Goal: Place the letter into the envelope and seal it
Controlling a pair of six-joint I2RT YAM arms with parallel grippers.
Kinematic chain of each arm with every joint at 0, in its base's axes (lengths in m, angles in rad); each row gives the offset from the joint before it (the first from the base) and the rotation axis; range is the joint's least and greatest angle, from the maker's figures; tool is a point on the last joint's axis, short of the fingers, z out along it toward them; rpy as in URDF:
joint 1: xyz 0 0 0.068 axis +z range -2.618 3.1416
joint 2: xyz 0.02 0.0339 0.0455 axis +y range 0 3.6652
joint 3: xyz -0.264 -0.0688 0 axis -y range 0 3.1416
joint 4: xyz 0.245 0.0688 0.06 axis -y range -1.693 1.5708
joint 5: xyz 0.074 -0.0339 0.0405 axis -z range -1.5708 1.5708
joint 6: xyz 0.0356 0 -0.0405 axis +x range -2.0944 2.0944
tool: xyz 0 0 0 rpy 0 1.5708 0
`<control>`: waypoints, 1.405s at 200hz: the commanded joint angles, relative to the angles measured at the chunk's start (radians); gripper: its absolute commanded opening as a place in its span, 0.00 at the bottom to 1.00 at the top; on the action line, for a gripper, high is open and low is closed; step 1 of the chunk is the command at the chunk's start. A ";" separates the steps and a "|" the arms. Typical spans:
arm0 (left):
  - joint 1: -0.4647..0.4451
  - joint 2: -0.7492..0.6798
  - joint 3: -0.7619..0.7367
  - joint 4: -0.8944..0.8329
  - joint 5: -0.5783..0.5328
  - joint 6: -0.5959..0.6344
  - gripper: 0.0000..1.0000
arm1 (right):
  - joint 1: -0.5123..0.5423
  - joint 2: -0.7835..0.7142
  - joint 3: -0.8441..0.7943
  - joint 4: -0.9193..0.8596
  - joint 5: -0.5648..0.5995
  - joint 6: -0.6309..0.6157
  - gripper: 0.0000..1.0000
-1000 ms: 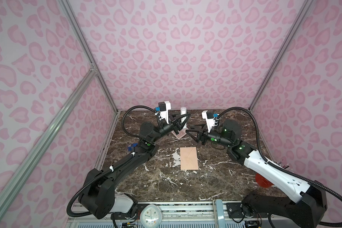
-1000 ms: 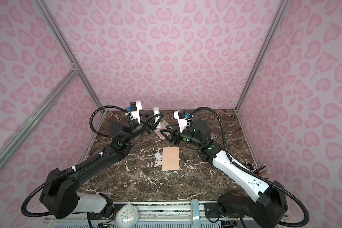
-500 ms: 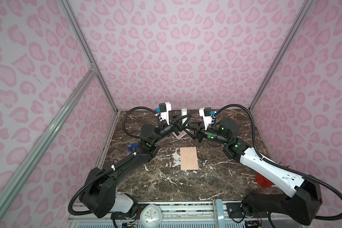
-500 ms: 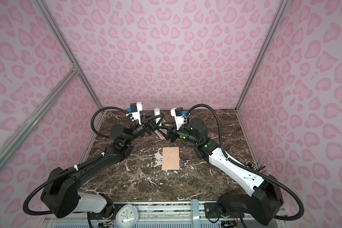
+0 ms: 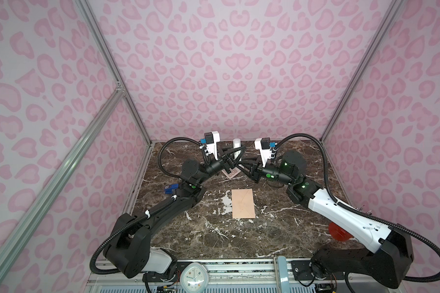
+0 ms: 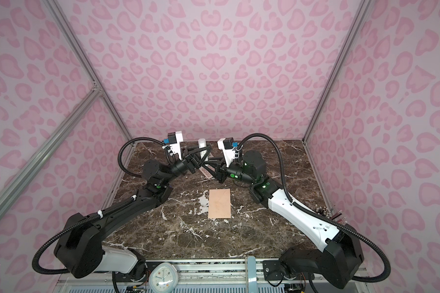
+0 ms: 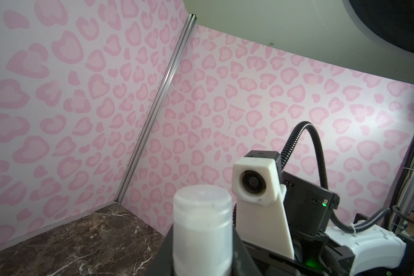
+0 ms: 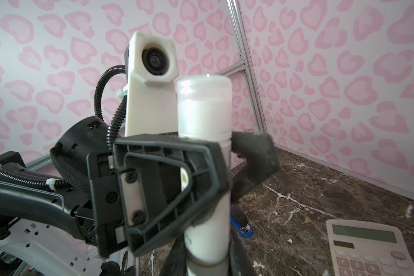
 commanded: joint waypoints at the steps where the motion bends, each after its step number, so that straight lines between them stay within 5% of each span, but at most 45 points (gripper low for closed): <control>1: -0.001 0.004 -0.003 0.040 0.036 -0.008 0.35 | -0.001 0.002 0.008 0.022 0.021 -0.016 0.21; 45: 0.001 -0.003 -0.006 0.014 0.054 0.015 0.43 | -0.001 -0.006 0.008 0.015 0.029 -0.019 0.21; 121: 0.001 -0.040 -0.006 -0.060 0.032 0.095 0.19 | -0.001 -0.032 -0.004 -0.022 0.028 -0.035 0.23; 162: 0.002 -0.070 -0.013 -0.129 0.023 0.158 0.15 | -0.004 -0.077 -0.021 -0.136 0.050 -0.080 0.47; 204: -0.001 -0.155 -0.026 -0.434 0.009 0.419 0.15 | -0.071 -0.148 0.019 -0.326 0.068 -0.113 0.53; 235: -0.004 -0.196 -0.016 -0.662 -0.016 0.623 0.15 | -0.123 -0.094 0.222 -0.544 0.012 -0.093 0.50; 281: -0.008 -0.211 -0.012 -0.773 -0.076 0.761 0.12 | -0.124 0.040 0.501 -0.805 -0.115 -0.003 0.48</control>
